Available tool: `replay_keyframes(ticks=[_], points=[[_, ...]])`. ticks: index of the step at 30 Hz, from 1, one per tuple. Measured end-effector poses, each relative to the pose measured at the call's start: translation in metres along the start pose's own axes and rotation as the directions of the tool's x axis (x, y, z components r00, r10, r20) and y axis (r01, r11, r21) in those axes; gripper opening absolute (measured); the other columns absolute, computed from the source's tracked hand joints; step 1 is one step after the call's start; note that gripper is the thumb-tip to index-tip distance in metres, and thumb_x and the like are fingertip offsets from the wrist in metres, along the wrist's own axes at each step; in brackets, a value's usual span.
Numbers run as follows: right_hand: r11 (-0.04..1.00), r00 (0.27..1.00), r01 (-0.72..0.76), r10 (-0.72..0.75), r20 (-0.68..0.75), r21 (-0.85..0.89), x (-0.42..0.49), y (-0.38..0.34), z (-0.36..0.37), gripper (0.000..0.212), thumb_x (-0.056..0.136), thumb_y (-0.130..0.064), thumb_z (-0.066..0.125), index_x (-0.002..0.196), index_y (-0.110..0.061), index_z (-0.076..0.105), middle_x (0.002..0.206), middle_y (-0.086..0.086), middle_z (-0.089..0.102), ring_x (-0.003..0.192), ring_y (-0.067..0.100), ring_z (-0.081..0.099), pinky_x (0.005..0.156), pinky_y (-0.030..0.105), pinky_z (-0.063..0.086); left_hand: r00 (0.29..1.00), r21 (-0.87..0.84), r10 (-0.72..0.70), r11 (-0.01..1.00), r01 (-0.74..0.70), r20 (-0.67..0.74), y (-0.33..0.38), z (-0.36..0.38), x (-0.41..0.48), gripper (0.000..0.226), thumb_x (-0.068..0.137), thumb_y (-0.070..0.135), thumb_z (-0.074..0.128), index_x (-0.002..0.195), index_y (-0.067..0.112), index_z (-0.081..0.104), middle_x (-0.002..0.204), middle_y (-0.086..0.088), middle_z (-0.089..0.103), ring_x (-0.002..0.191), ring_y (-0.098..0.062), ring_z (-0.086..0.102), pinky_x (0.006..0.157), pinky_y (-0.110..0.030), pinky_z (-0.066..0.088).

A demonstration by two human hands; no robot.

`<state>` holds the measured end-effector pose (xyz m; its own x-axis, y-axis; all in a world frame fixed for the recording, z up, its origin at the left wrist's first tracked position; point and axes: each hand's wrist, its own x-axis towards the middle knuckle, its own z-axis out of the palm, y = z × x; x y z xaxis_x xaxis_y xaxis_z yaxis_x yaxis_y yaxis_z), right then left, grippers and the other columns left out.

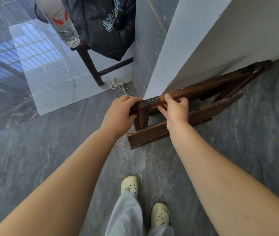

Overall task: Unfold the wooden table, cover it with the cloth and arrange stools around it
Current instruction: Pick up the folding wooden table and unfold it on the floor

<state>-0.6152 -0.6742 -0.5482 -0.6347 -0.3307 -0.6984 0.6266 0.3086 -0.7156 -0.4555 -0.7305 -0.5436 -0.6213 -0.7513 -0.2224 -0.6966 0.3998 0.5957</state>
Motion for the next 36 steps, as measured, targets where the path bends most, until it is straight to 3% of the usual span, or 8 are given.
replay_keyframes(ticks=[9, 14, 19, 23, 30, 36], points=[[0.993, 0.998, -0.053, 0.048, 0.044, 0.108, -0.035, 0.016, -0.063, 0.042, 0.092, -0.002, 0.057, 0.13, -0.007, 0.041, 0.122, 0.017, 0.057, 0.101, 0.027, 0.065, 0.078, 0.039, 0.059, 0.999, -0.063, -0.033, 0.998, 0.033, -0.008, 0.028, 0.029, -0.061, 0.055, 0.079, 0.007, 0.068, 0.126, 0.033, 0.055, 0.113, 0.004, 0.056, 0.109, -0.022, 0.047, 0.085, -0.03, 0.04], [0.987, 0.994, -0.097, 0.089, 0.064, 0.13, -0.068, 0.038, -0.125, 0.035, 0.092, 0.004, 0.053, 0.126, -0.002, 0.042, 0.124, 0.021, 0.056, 0.101, 0.03, 0.064, 0.079, 0.042, 0.056, 0.999, -0.047, 0.02, 0.999, -0.022, -0.039, 0.058, 0.063, -0.131, 0.055, 0.079, 0.002, 0.062, 0.127, 0.028, 0.056, 0.111, -0.004, 0.055, 0.105, -0.026, 0.047, 0.083, -0.033, 0.04], [0.99, 0.989, -0.121, 0.114, 0.095, 0.07, -0.108, 0.08, -0.19, 0.036, 0.093, 0.005, 0.051, 0.127, -0.002, 0.042, 0.118, 0.021, 0.059, 0.091, 0.026, 0.066, 0.079, 0.044, 0.056, 0.996, -0.012, 0.039, 0.999, -0.04, -0.075, 0.075, 0.106, -0.215, 0.049, 0.083, 0.006, 0.061, 0.128, 0.025, 0.055, 0.103, -0.007, 0.053, 0.095, -0.029, 0.047, 0.075, -0.04, 0.045], [0.992, 0.985, -0.124, 0.121, 0.124, 0.019, -0.146, 0.127, -0.235, 0.038, 0.093, 0.005, 0.051, 0.129, -0.002, 0.041, 0.119, 0.02, 0.059, 0.101, 0.028, 0.065, 0.09, 0.049, 0.053, 0.996, 0.001, -0.014, 1.0, 0.014, -0.083, 0.077, 0.135, -0.288, 0.051, 0.08, 0.002, 0.063, 0.126, 0.024, 0.056, 0.111, -0.008, 0.054, 0.097, -0.031, 0.047, 0.078, -0.039, 0.044], [0.992, 0.967, -0.118, 0.126, 0.22, -0.05, -0.238, 0.217, -0.291, 0.042, 0.094, 0.004, 0.05, 0.134, -0.004, 0.039, 0.124, 0.019, 0.058, 0.099, 0.023, 0.064, 0.066, 0.029, 0.058, 0.983, -0.045, -0.12, 0.992, 0.114, -0.142, 0.065, 0.171, -0.44, 0.054, 0.075, -0.002, 0.062, 0.121, 0.025, 0.058, 0.114, -0.009, 0.056, 0.098, -0.032, 0.048, 0.076, -0.037, 0.043], [0.973, 0.944, -0.095, 0.155, 0.291, -0.21, -0.318, 0.299, -0.332, 0.041, 0.093, 0.003, 0.051, 0.132, -0.002, 0.039, 0.125, 0.022, 0.058, 0.11, 0.031, 0.062, 0.068, 0.03, 0.059, 0.952, -0.091, -0.224, 0.974, 0.209, -0.206, 0.051, 0.199, -0.581, 0.052, 0.072, -0.003, 0.065, 0.117, 0.023, 0.061, 0.104, -0.007, 0.058, 0.09, -0.029, 0.05, 0.072, -0.029, 0.036]])
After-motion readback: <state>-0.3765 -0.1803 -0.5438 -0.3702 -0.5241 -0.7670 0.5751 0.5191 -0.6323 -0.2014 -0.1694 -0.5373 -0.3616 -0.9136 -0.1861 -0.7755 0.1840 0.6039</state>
